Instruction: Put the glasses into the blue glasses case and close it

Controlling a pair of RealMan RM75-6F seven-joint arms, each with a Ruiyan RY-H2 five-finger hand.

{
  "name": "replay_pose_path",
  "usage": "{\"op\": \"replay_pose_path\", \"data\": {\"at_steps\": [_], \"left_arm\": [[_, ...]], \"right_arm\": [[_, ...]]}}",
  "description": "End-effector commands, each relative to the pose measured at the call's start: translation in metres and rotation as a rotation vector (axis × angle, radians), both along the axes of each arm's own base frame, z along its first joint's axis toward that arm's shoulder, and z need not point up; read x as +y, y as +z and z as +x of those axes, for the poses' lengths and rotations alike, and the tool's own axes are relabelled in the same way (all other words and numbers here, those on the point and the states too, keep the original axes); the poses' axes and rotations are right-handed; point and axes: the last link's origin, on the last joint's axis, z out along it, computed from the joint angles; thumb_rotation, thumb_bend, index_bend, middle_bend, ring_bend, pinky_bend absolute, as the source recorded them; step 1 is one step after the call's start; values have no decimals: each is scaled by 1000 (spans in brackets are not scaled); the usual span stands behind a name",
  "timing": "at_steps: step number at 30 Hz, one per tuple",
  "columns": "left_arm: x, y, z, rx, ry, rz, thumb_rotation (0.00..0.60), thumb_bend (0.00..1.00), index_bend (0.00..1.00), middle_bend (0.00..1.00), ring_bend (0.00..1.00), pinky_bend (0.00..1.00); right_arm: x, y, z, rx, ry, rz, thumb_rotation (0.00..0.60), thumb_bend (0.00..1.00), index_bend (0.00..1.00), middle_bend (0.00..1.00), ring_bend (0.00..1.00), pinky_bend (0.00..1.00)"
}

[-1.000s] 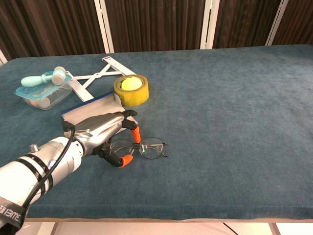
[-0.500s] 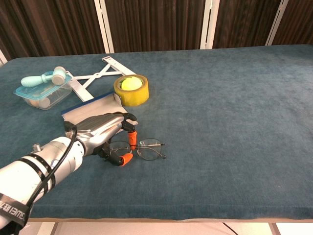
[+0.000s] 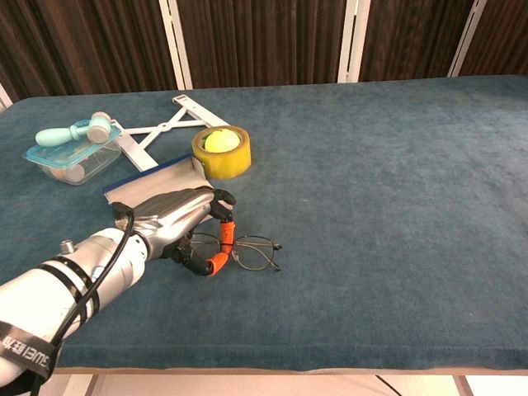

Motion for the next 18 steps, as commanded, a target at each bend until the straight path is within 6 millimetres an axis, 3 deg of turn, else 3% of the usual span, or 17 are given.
{"op": "replay_pose_path", "data": {"at_steps": [1,18], "left_arm": [[1,1,0,-8,1,3,600,399,584,110,5,61],[2,1,-1,-70,10,10,600,522,678,167,40,63]], "right_arm": [[0,0,0,1,0,1,600,201,0,0,0,0],[0,-2,1,5,2,11,600,200,0,0,0,0]]}}
